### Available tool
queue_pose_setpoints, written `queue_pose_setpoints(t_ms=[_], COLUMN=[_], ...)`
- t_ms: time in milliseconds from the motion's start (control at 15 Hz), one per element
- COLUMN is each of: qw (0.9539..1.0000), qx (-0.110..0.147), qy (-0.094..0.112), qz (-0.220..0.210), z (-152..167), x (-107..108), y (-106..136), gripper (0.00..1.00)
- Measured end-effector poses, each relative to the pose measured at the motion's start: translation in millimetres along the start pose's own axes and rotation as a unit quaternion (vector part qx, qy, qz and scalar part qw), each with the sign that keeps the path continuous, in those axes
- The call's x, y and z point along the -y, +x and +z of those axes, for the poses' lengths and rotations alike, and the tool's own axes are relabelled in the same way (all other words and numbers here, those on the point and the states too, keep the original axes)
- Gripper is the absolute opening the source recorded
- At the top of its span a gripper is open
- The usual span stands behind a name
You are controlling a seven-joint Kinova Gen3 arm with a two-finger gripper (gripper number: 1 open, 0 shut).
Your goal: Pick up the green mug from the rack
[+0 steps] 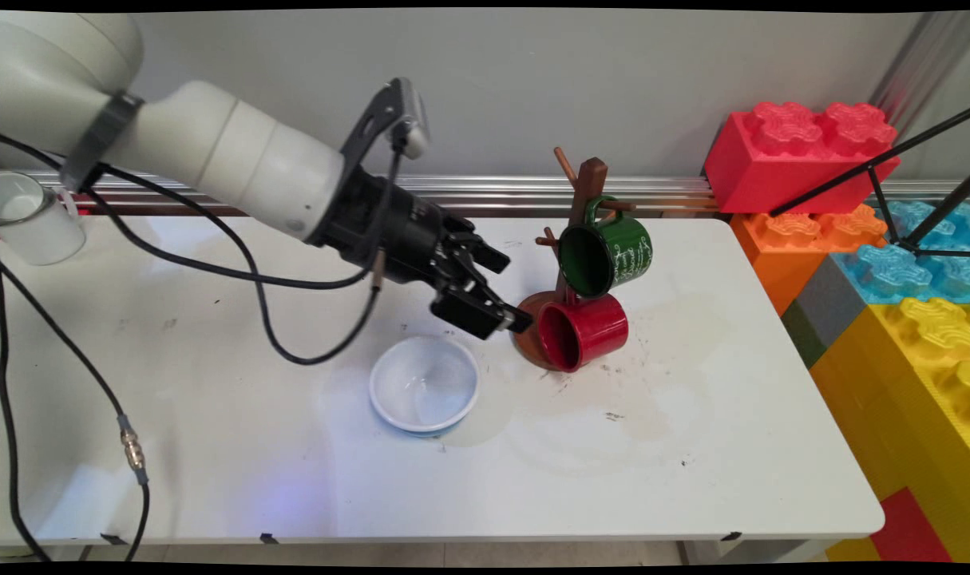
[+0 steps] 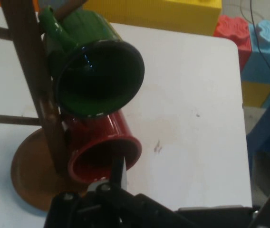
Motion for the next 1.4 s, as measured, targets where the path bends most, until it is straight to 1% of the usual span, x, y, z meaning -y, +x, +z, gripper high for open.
queue_pose_setpoints(t_ms=[467,600,933,1133,1400], qw=[0.9992,0.9985,0.9957,0.9941,0.9903], qx=[-0.011,-0.017,-0.029,-0.034,-0.043], qy=[0.011,0.017,0.035,0.042,0.056], qz=[-0.036,-0.049,-0.081,-0.094,-0.120], z=[25,33,54,63,78], x=[-20,-26,-35,-37,-37], y=[14,19,31,36,42], gripper=[1.00,1.00,1.00,1.00,1.00])
